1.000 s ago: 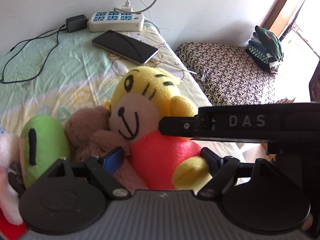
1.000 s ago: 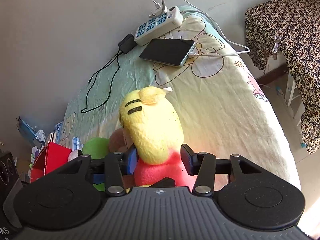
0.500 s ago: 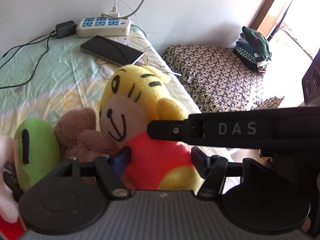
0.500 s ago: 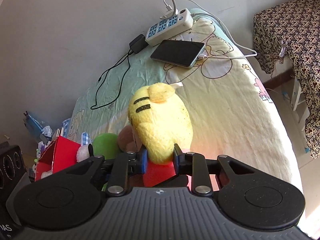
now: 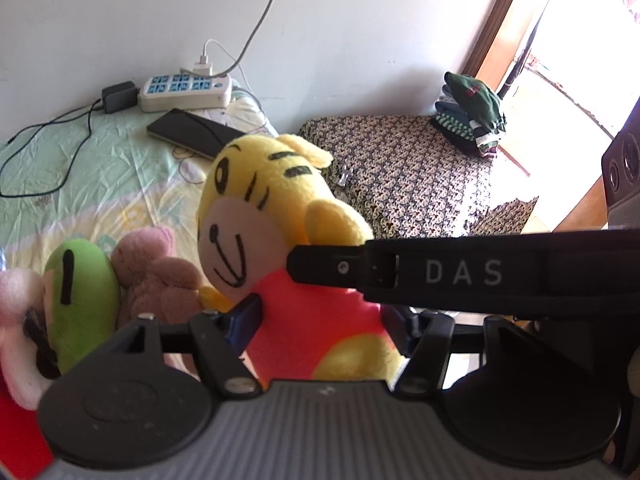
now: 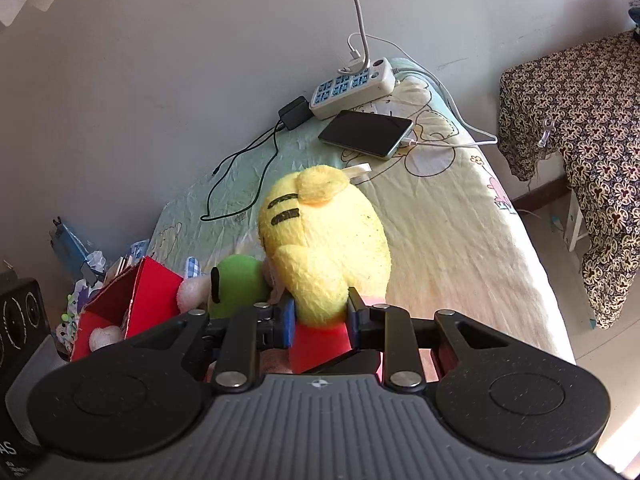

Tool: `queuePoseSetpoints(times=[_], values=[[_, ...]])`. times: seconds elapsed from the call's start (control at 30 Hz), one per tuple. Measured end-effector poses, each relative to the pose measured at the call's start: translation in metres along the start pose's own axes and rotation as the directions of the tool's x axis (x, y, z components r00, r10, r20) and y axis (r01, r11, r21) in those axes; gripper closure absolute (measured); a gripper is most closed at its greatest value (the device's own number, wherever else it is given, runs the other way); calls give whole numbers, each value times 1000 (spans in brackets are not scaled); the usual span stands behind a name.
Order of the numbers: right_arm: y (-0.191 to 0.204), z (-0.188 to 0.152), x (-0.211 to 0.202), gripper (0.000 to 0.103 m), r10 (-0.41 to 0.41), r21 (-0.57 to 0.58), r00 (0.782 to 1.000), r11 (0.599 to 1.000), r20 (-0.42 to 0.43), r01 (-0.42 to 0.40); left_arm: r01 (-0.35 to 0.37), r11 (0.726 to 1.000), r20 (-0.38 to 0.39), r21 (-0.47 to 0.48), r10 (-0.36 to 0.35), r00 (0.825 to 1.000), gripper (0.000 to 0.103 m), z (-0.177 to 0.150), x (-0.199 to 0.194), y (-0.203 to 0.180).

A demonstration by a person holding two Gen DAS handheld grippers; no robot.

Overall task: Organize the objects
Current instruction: 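Lift the yellow tiger with the right gripper toward the red box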

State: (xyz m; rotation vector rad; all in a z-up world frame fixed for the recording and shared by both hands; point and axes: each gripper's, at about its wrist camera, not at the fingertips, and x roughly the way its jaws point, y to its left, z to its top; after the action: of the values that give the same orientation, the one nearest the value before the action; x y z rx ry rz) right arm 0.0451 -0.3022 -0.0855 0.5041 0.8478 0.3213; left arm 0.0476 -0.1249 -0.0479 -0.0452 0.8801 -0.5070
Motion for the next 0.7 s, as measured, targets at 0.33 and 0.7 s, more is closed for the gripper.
queuePoseSetpoints(times=[0.33, 0.7], values=[[50, -8, -20, 76, 77, -85, 996, 994, 50, -72, -54, 998, 136, -17, 55, 989, 40, -12, -65, 11], [127, -30, -9, 76, 142, -158, 988, 979, 60, -132, -112, 992, 210, -63, 123, 970, 41, -38, -134, 64]])
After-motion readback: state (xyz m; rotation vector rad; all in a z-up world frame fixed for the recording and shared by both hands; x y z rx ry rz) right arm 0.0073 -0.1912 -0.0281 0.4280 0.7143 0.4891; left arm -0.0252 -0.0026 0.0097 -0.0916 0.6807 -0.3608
